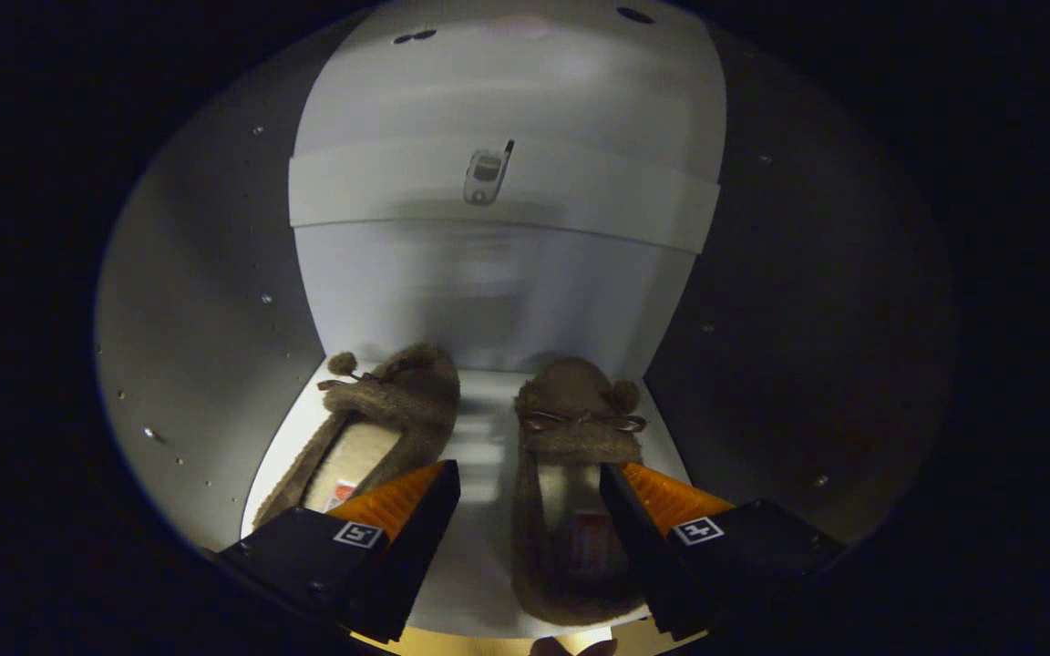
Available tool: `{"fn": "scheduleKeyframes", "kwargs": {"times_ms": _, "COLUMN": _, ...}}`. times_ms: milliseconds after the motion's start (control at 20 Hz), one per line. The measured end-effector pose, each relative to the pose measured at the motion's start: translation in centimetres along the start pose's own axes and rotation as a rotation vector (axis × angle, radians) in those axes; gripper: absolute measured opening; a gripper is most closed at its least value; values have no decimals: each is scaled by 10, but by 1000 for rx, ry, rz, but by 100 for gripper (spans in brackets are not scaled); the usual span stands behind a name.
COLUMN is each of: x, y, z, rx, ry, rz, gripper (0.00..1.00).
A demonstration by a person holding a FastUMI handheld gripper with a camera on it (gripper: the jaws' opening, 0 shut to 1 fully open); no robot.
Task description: Open the shoe cabinet door, grab the shoes and put them into the shoe cabinet, then close the shoe cabinet door.
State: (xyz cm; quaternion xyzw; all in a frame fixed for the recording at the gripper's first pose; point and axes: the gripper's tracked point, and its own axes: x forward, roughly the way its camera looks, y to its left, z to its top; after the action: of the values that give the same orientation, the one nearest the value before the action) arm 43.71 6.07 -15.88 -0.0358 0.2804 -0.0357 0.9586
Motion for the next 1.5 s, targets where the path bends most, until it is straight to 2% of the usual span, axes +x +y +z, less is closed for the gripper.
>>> {"fn": "scheduleKeyframes", "kwargs": {"times_ms": 300, "x": -62, "y": -5, "z": 20, "rx": 58, "ry": -163, "rz": 37, "gripper": 98}}
{"fn": "scheduleKeyframes", "kwargs": {"times_ms": 650, "x": -175, "y": -8, "z": 17, "rx": 92, "ry": -403, "rz": 52, "gripper": 98}}
{"fn": "scheduleKeyframes", "kwargs": {"times_ms": 950, "x": -308, "y": -12, "z": -25, "rx": 17, "ry": -557, "rz": 44, "gripper": 98}}
{"fn": "scheduleKeyframes", "kwargs": {"times_ms": 1100, "x": -360, "y": -11, "z": -43, "rx": -1, "ry": -603, "rz": 92, "gripper": 98}}
{"fn": "scheduleKeyframes", "kwargs": {"times_ms": 1300, "x": -439, "y": -26, "z": -76, "rx": 41, "ry": -625, "rz": 153, "gripper": 98}}
{"fn": "scheduleKeyframes", "kwargs": {"times_ms": 1500, "x": -488, "y": -51, "z": -112, "rx": 71, "ry": -602, "rz": 176, "gripper": 98}}
